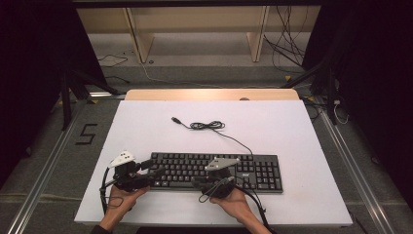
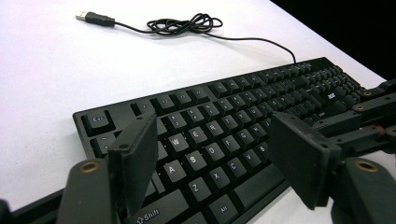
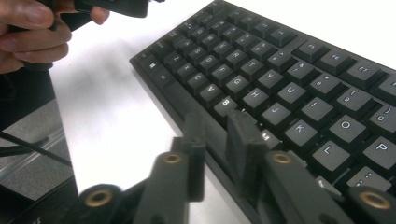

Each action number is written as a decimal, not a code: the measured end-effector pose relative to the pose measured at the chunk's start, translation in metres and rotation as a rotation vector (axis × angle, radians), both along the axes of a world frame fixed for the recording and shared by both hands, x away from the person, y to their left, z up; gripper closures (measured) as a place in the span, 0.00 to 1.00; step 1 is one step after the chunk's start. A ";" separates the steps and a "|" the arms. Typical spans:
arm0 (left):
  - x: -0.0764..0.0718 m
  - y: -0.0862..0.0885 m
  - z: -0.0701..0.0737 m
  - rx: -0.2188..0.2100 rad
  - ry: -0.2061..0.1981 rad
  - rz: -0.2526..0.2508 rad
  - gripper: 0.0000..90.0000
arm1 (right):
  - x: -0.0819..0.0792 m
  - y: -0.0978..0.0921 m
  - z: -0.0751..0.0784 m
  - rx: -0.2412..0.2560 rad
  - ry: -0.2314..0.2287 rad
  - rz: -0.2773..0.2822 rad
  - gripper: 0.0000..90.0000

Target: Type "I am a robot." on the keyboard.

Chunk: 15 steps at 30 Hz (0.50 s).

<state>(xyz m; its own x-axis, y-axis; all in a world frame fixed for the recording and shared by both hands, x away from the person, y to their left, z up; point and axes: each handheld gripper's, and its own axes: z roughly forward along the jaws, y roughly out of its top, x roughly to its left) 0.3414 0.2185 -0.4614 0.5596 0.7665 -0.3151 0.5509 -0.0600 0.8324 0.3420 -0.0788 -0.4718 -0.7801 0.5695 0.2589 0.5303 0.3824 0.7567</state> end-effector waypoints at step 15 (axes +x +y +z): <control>-0.006 -0.003 0.002 -0.005 -0.015 -0.016 0.32 | 0.006 0.006 -0.007 -0.037 0.001 -0.006 1.00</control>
